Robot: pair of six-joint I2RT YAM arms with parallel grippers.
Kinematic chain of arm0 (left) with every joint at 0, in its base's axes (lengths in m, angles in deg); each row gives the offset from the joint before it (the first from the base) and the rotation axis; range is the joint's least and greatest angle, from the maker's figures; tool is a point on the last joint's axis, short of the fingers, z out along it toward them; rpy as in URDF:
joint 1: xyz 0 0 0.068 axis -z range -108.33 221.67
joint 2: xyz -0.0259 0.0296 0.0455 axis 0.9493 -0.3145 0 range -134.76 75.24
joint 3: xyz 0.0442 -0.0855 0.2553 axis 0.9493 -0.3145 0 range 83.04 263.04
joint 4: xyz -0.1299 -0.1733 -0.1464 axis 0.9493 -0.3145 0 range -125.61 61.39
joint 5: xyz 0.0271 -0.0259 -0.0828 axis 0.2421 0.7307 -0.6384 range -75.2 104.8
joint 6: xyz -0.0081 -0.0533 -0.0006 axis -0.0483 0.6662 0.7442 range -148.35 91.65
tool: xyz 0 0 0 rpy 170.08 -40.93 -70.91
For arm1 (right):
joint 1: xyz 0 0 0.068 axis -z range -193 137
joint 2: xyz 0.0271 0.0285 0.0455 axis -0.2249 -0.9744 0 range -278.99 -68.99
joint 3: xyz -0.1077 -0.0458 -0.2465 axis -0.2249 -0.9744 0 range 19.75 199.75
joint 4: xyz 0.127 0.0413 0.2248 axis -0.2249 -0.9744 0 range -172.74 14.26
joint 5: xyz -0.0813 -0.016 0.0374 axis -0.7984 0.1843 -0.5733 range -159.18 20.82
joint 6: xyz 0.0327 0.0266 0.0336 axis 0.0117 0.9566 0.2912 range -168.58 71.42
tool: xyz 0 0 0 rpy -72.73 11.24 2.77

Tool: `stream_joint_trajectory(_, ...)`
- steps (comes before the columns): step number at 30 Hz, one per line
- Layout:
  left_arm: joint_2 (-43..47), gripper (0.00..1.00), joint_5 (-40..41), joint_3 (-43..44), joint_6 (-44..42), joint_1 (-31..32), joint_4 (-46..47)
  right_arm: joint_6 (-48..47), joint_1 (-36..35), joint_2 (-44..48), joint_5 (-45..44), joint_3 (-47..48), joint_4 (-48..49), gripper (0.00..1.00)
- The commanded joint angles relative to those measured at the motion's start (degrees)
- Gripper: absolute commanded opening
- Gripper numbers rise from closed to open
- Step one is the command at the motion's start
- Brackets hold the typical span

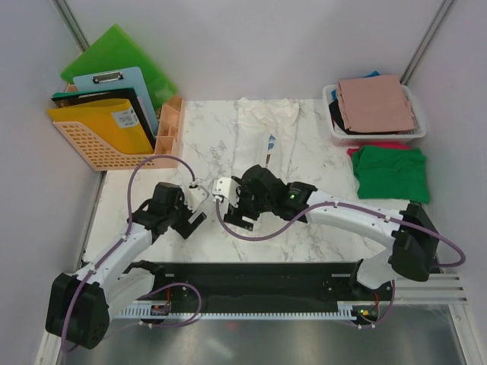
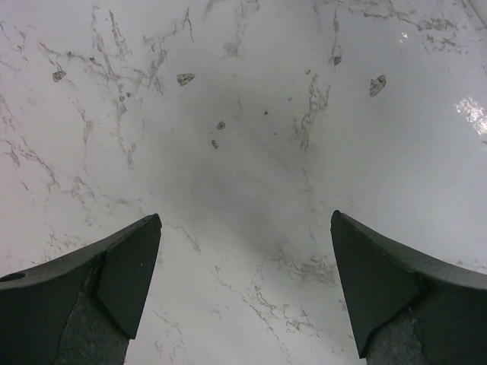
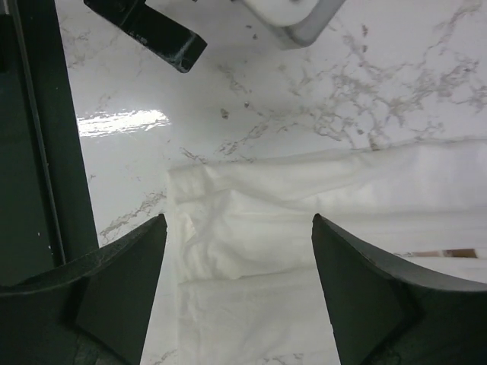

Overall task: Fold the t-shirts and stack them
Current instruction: Fold the tshirt

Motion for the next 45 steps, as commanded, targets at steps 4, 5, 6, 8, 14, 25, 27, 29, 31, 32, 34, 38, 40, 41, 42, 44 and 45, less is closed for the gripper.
stream_joint_trajectory(4, -1.46, 1.00, -5.11, 4.89, 1.32, -0.22, -2.94, -2.30, 5.04, 9.26, -16.81, -1.56, 2.70, 0.88)
stream_joint_trajectory(5, -2.51, 1.00, -7.22, 7.01, 1.76, -0.31, -5.33, -2.47, 9.93, 10.07, -20.49, -2.27, 3.84, 0.91)
stream_joint_trajectory(6, -5.65, 1.00, -9.59, 9.21, 1.68, -0.31, -8.48, -2.74, 12.25, 10.94, -24.96, -3.14, 5.42, 0.94)
stream_joint_trajectory(8, -10.92, 1.00, -17.93, 18.59, 1.24, -0.22, -17.70, -5.80, 17.77, 14.02, -32.44, -7.88, 10.51, 0.98)
stream_joint_trajectory(14, -20.08, 1.00, -20.43, 28.55, -0.96, -0.31, -18.01, 6.21, 37.96, 12.55, -14.96, -3.25, 0.12, 0.98)
stream_joint_trajectory(25, -48.99, 1.00, -37.12, 49.73, 0.97, -2.33, -25.65, 13.08, 49.62, -19.00, 26.58, 21.62, -12.41, 0.98)
stream_joint_trajectory(27, -52.34, 1.00, -37.13, 52.28, 1.24, -2.86, -25.92, 12.65, 49.62, -22.34, 27.03, 24.86, -12.93, 0.98)
stream_joint_trajectory(29, -53.06, 1.00, -36.87, 53.08, 1.24, -2.95, -26.09, 11.33, 49.71, -24.02, 26.76, 26.20, -16.26, 0.98)
stream_joint_trajectory(31, -52.45, 1.00, -37.57, 52.39, 0.89, -2.95, -27.67, 8.87, 49.97, -24.03, 26.94, 25.86, -19.94, 0.98)
stream_joint_trajectory(32, -51.75, 1.00, -37.92, 51.77, 0.36, -3.03, -28.20, 8.25, 50.15, -22.81, 28.24, 22.54, -20.49, 0.98)
stream_joint_trajectory(34, -48.24, 1.00, -38.88, 47.39, -0.60, -2.95, -28.20, 5.98, 50.32, -17.63, 28.08, 18.58, -21.89, 0.98)
stream_joint_trajectory(38, -43.57, 1.00, -39.24, 40.44, -0.09, -2.95, -25.48, -0.27, 50.15, -11.03, 24.05, 9.44, -26.37, 0.98)
stream_joint_trajectory(40, -43.74, 1.00, -39.76, 38.68, 0.71, -2.95, -24.95, -1.59, 50.24, -10.41, 22.63, 7.32, -27.78, 0.98)
stream_joint_trajectory(41, -44.35, 1.00, -40.81, 38.32, 0.97, -2.95, -25.30, -2.38, 50.24, -10.40, 23.33, 6.35, -28.57, 0.98)
stream_joint_trajectory(42, -45.05, 1.00, -42.21, 38.06, 0.89, -2.86, -25.91, -3.52, 50.24, -11.01, 24.64, 5.56, -29.97, 0.98)
stream_joint_trajectory(44, -47.33, 1.00, -46.87, 37.53, 0.54, -2.77, -27.40, -5.72, 50.24, -11.89, 27.54, 5.29, -33.49, 0.98)
stream_joint_trajectory(45, -47.95, 1.00, -49.23, 36.92, 0.19, -2.34, -27.85, -6.51, 50.24, -11.90, 28.60, 3.98, -33.93, 0.98)
